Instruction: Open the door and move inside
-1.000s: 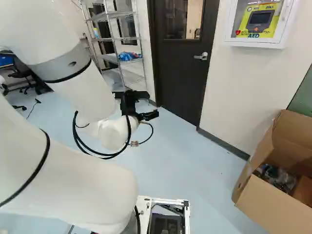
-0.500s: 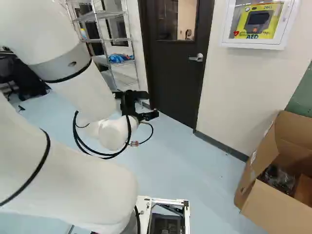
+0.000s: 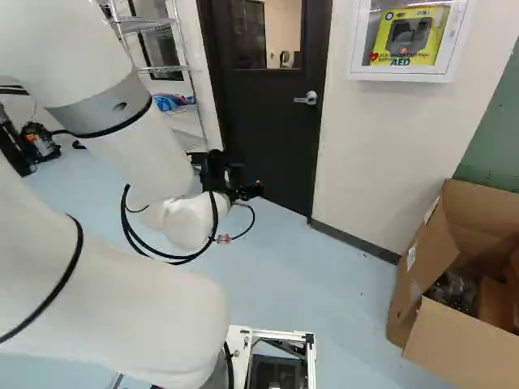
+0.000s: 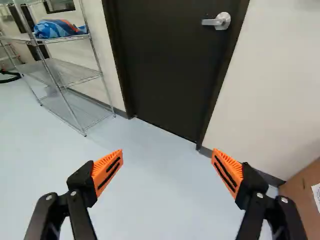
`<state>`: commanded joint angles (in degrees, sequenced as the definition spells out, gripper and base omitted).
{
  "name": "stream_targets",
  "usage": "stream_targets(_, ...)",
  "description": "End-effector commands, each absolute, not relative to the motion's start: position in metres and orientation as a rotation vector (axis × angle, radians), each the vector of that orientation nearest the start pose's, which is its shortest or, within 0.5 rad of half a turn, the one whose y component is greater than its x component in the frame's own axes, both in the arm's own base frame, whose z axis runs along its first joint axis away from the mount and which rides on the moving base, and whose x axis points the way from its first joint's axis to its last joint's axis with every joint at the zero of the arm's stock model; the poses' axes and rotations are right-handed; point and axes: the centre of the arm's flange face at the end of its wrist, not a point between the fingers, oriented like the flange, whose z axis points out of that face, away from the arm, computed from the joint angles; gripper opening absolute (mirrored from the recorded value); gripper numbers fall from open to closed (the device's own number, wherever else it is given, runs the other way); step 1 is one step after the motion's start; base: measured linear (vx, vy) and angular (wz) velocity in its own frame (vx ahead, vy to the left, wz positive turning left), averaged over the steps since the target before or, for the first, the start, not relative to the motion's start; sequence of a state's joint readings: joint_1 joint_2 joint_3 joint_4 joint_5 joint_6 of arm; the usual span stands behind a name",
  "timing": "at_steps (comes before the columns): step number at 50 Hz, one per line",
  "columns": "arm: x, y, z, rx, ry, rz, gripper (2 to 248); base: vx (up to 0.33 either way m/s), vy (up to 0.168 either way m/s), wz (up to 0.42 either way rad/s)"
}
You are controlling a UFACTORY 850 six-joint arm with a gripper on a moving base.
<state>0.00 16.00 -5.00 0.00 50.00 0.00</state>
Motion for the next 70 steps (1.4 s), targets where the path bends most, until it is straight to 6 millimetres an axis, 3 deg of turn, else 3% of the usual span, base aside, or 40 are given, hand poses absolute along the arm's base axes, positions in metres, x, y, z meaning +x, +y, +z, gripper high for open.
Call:
stream_targets(22, 0.2703, 0.0000, 0.3656, -2.558, 0.000, -1.824, 247, 0.168, 0.093, -0.253)
stream_targets(52, 0.2703, 0.0000, 0.3656, -2.558, 0.000, -1.824, 247, 0.172, 0.156, -0.039)
stream_targets(70, 0.2703, 0.0000, 0.3656, -2.558, 0.000, -1.824, 247, 0.206, 0.123, -0.202)
